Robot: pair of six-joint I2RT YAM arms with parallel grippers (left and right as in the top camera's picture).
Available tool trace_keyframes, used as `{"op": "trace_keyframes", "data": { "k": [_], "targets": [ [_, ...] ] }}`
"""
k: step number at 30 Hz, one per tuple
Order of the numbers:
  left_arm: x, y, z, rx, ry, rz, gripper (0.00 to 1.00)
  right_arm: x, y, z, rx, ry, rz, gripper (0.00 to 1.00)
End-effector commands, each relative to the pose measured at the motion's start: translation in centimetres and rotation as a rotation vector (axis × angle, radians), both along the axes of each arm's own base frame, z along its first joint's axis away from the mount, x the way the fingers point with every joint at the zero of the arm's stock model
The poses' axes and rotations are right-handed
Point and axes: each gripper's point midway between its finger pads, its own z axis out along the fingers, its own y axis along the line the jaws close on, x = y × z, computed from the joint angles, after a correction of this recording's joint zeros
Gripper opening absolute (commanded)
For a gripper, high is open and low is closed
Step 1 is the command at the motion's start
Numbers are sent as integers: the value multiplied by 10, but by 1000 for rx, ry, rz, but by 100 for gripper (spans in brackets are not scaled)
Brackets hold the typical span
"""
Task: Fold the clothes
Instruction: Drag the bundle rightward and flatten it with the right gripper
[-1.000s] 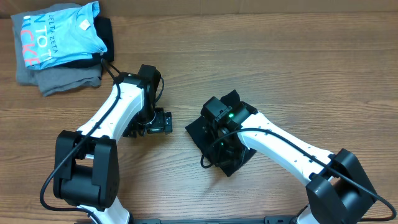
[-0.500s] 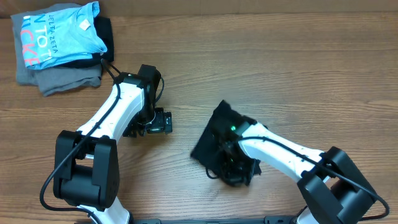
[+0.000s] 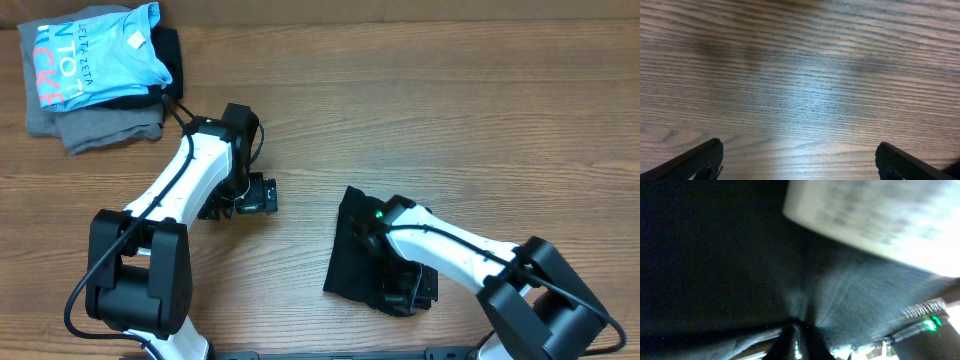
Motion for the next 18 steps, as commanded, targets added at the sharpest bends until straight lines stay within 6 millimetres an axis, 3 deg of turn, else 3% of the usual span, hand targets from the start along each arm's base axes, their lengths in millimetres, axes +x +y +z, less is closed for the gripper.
{"op": "trace_keyframes", "data": {
  "k": [1,2,3,5,9,11,15,18],
  "targets": [
    [-1,-2,-1,-7,4,2,100,34,7,37,-30,-190,-71,24],
    [-1,-2,-1,-7,5,1,100,40,8,47,-27,-222,-77,42],
    [-1,-2,-1,-7,6,1,100,46,10,55,-13,-250,-77,69],
    [-1,-2,-1,-7,6,1,100,62,16,74,30,-325,-89,100],
    [-1,-2,-1,-7,4,2,100,93,28,101,127,-440,-84,100],
    [0,-2,-1,-8,3,2,100,108,41,105,204,-481,-37,100],
    [-1,-2,-1,-7,6,2,100,127,57,97,291,-521,0,100],
    [-2,-2,-1,-7,9,1,100,133,61,81,333,-490,-44,90]
  ]
}}
